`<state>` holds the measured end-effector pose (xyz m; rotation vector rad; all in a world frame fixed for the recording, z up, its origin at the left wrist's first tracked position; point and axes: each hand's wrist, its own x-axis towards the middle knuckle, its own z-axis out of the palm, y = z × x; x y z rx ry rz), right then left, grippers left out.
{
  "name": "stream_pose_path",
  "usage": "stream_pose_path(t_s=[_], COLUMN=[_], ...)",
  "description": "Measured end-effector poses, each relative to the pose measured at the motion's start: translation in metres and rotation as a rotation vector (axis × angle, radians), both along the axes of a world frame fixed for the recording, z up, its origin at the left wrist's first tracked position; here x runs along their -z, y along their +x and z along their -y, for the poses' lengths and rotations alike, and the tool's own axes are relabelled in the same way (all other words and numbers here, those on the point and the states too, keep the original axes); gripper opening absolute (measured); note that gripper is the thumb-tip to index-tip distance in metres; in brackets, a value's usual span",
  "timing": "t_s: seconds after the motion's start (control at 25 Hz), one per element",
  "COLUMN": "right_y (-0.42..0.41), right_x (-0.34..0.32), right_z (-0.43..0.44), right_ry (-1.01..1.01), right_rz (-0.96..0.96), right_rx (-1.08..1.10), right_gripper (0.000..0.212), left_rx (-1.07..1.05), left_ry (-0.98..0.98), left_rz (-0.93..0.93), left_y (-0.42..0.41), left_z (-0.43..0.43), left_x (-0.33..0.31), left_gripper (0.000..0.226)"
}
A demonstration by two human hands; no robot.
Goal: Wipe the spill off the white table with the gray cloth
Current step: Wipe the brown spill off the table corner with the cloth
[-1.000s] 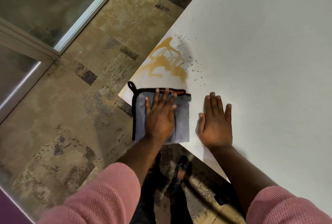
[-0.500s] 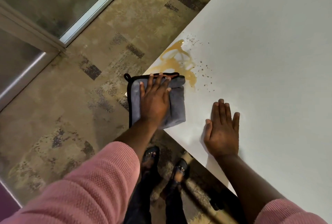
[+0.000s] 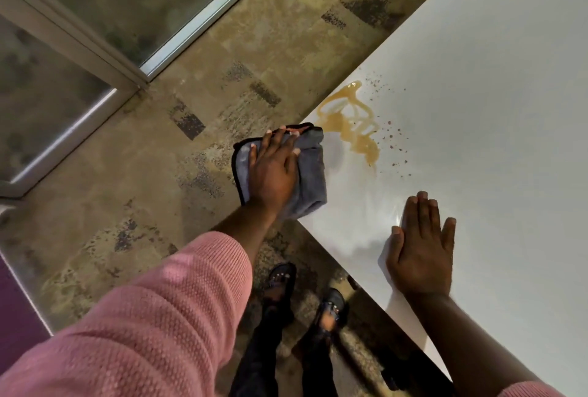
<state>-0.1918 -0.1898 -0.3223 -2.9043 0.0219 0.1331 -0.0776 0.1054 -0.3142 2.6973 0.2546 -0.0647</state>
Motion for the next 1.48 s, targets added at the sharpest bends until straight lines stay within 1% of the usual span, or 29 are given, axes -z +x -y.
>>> stream_pose_path(t_s=[0.12,0.24,0.28,0.44,0.56,0.64,0.76,0.8,0.88,0.96,1.08,1.2,1.32,1.4,1.48], right_y=[-0.001,0.001,0.001,0.003,0.001,0.001,0.002,0.002,0.001,0.000,0.000,-0.002,-0.007,-0.014,-0.028], right_x=[0.000,0.000,0.000,-0.001,0.001,0.001,0.001,0.001,0.000,0.001,0.000,-0.002,-0.005,-0.006,-0.007], right_z=[0.001,0.000,0.001,0.000,0.001,0.001,0.001,0.002,0.006,0.009,0.010,0.009,0.015,0.021,0.030], right_ry=[-0.001,-0.023,-0.023,-0.015,-0.019,-0.014,0.020,0.040,0.142,0.307,0.527,0.608,0.681,0.715,0.715], right_rz=[0.005,-0.001,-0.004,0.018,0.031,0.026,0.028,0.035,0.061,0.112,0.179,0.230,0.255,0.258,0.266], right_rx=[-0.003,-0.001,0.001,-0.013,-0.022,-0.011,-0.013,-0.022,-0.015,0.048,0.184,0.232,0.262,0.289,0.320], right_gripper=[0.066,0.067,0.067,0.066,0.066,0.066,0.066,0.066,0.065,0.064,0.064,0.068,0.065,0.065,0.065], left_rx=[0.024,0.214,0.262,0.360,0.338,0.351,0.511,0.553,0.561,0.562,0.598,0.619,0.655,0.690,0.698], left_ry=[0.000,0.041,0.047,0.053,0.062,0.062,0.059,0.035,0.001,0.001,0.011,0.040,0.021,0.021,0.015], left_rz=[0.028,0.006,0.003,0.009,-0.005,0.003,0.057,0.075,0.099,0.053,-0.038,-0.045,-0.022,-0.045,-0.066], left_y=[-0.026,-0.080,-0.087,-0.049,-0.027,-0.030,-0.076,-0.098,-0.125,-0.110,-0.055,-0.035,-0.081,-0.121,-0.131], left_z=[0.023,0.063,0.067,0.052,0.053,0.060,0.083,0.093,0.105,0.114,0.145,0.170,0.168,0.170,0.182], left_x=[0.000,0.000,0.002,0.004,0.003,0.003,0.002,0.000,0.000,-0.005,-0.014,-0.011,-0.008,-0.008,-0.004], left_gripper=[0.043,0.044,0.045,0.044,0.047,0.045,0.045,0.043,0.040,0.042,0.043,0.045,0.047,0.048,0.045])
